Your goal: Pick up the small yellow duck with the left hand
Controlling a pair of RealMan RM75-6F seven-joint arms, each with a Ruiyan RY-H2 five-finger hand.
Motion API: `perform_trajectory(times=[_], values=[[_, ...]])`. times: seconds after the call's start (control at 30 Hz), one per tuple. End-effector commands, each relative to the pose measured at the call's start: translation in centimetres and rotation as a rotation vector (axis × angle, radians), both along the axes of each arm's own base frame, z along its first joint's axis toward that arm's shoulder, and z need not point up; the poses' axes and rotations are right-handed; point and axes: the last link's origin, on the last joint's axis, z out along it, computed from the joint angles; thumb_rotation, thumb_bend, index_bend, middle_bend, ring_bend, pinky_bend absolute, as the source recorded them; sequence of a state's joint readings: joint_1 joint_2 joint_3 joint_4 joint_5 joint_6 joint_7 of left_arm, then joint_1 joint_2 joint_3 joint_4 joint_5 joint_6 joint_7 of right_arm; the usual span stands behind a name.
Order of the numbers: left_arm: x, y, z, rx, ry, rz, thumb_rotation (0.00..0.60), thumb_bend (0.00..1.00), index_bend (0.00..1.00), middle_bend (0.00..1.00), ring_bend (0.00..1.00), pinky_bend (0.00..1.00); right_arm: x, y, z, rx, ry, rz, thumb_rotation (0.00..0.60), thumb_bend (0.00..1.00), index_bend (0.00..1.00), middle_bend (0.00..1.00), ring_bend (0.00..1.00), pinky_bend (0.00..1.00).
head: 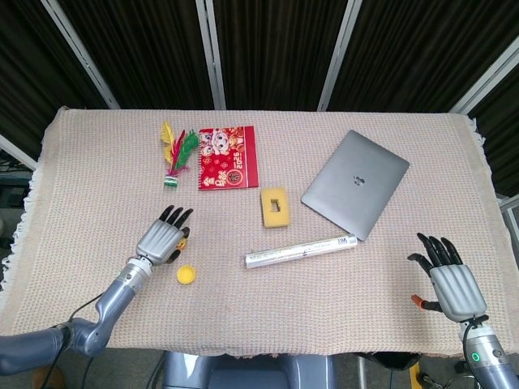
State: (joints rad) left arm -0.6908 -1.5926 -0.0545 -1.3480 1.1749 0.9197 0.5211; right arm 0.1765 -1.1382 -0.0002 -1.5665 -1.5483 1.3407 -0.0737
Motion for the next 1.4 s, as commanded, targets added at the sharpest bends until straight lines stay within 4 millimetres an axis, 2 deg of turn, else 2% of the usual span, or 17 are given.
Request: perform_trajectory(times=[0.03, 0.33, 0.77, 1.17, 1.4], values=[[0.3, -0.1, 0.2, 0.002, -0.003, -0.013, 0.600, 0.37, 0.42, 0.00, 0.00, 0.05, 0.0, 0.0, 0.0, 0.000, 0.001, 0.001, 0.600, 0.00, 0.29, 0.01, 0.00, 0.00], [1.2, -0.9, 1.0, -0.009, -0.027, -0.038, 0.600, 0.37, 0.42, 0.00, 0.00, 0.05, 0.0, -0.2, 0.2, -0.030, 0.011, 0.004, 0.600, 0.00, 0.30, 0.01, 0.00, 0.00], [2.3, -3.2, 2.1, -0.038, -0.079, -0.085, 0.600, 0.37, 0.42, 0.00, 0.00, 0.05, -0.2, -0.4, 0.2, -0.049, 0.012, -0.011, 0.600, 0.00, 0.30, 0.01, 0.00, 0.00], [2.1, -5.5, 2.8, -0.055, -0.087, -0.098, 0.600, 0.37, 0.42, 0.00, 0.00, 0.05, -0.1, -0.4, 0.2, -0.047, 0.008, -0.015, 0.600, 0.00, 0.30, 0.01, 0.00, 0.00], [1.8, -6.9, 2.6, -0.072, -0.096, -0.097, 0.600, 0.37, 0.42, 0.00, 0.00, 0.05, -0.1, -0.4, 0.2, -0.048, 0.009, -0.014, 0.600, 0.00, 0.30, 0.01, 0.00, 0.00]])
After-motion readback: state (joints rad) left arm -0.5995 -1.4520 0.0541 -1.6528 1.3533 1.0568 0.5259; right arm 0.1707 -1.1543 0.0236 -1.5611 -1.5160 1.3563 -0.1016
